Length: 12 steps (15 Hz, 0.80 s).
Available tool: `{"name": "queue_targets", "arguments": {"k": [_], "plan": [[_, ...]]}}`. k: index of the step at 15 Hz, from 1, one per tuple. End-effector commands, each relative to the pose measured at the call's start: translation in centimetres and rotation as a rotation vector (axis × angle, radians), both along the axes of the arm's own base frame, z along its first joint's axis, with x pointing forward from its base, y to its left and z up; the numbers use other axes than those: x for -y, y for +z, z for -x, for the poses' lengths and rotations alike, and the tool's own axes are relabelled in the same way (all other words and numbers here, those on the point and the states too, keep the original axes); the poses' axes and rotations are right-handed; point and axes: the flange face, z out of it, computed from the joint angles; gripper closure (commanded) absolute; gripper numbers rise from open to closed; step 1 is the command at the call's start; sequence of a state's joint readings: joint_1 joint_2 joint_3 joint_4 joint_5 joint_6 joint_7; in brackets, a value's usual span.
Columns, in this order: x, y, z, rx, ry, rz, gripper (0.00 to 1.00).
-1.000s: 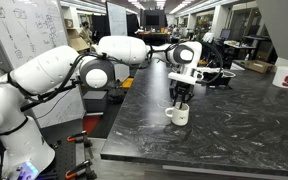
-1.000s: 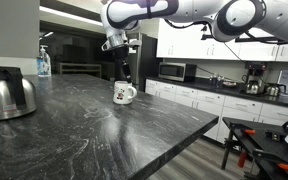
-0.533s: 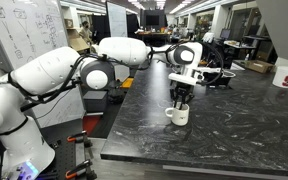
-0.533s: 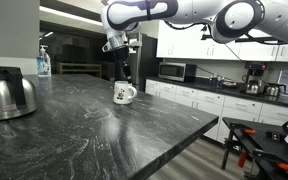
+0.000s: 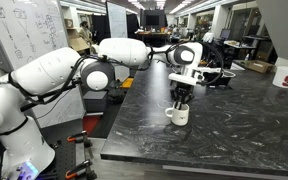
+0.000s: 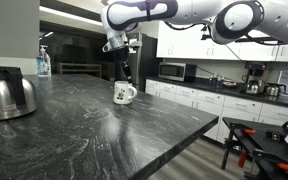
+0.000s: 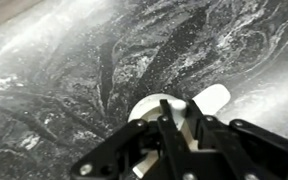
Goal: Pick the marker from the cup and put it on the counter
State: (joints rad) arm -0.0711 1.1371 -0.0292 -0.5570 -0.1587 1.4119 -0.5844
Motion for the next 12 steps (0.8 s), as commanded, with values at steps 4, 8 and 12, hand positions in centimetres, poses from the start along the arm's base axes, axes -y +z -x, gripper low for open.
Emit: {"name": "queue_targets", "arguments": {"k": [4, 8, 12], "plan": [[-0.4, 2.4, 0.9, -0.048, -0.027, 0.035, 0.94], [-0.6, 7.2, 1.2, 0.002, -0.022, 0.041, 0.94], [-1.3, 12.7, 1.8, 0.055, -0.027, 0.146, 0.94]]}}
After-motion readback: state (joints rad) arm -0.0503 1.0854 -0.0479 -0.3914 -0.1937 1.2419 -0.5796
